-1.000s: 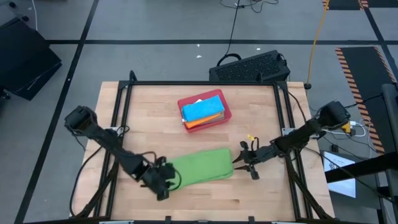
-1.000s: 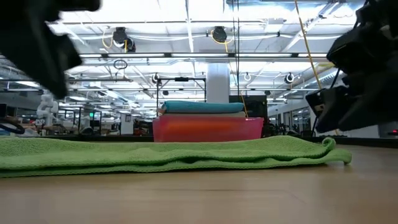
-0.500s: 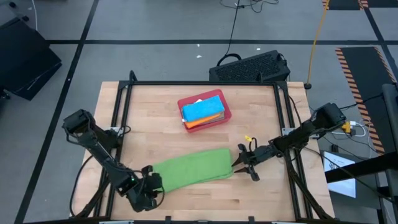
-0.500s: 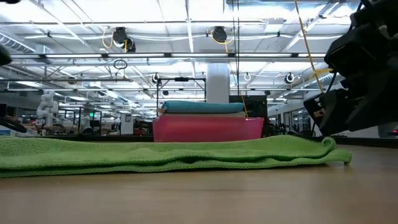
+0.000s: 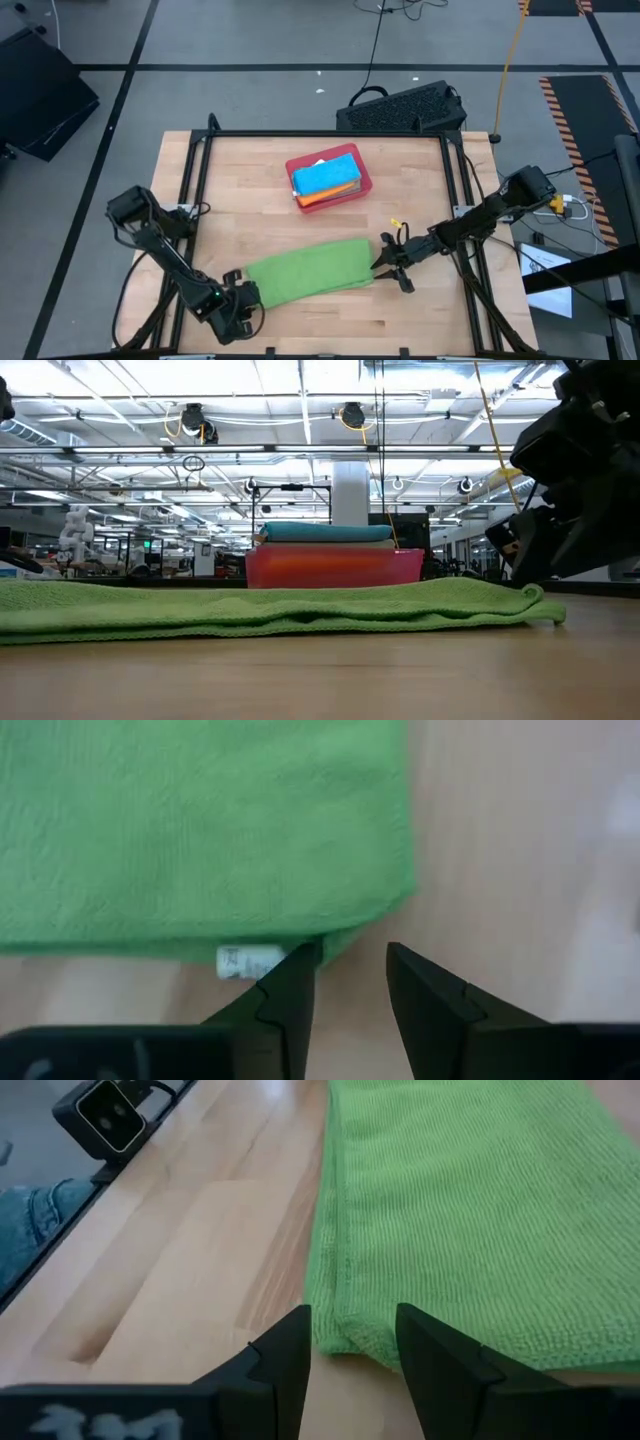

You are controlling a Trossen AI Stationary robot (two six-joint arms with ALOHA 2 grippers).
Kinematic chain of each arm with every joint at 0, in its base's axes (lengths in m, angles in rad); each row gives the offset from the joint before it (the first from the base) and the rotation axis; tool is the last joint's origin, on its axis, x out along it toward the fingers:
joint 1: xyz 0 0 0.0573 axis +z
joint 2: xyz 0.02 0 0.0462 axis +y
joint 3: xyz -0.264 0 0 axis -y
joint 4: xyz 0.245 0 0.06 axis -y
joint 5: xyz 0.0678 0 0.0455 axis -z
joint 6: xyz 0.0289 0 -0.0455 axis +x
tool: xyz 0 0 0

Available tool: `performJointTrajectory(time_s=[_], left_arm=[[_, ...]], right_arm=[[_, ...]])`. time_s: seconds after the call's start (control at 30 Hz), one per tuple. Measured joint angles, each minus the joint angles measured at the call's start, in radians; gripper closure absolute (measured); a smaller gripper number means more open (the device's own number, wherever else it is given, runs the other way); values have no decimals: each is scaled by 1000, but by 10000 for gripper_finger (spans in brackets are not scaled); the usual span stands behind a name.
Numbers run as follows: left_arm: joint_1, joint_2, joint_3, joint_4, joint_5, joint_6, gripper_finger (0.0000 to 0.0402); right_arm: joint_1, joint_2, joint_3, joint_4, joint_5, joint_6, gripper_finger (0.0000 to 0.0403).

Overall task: Fold microfiber towels
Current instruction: Fold the green microfiber cloth

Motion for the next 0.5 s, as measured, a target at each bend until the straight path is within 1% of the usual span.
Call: performJointTrajectory(time_s=[0.07,0.13,0.2,0.3,0.33,0.4,0.5], left_arm=[[4,-20,0,15,0,0,275],[5,-43,0,22,-22,16,275],[4,-56,1,24,-75,39,275],[-4,-66,1,58,-188,105,275],[-5,-65,2,68,-207,119,275],[-5,-60,2,71,-200,144,275],[-5,-55,-1,67,-174,116,275]], right_arm=[[0,0,0,-8,0,0,264],[0,0,0,-5,0,-1,264],[0,0,0,-3,1,-3,264],[0,0,0,-4,4,-1,264],[0,0,0,-3,5,-1,264],[0,0,0,-4,5,-1,264],[0,0,0,-4,5,-1,264]])
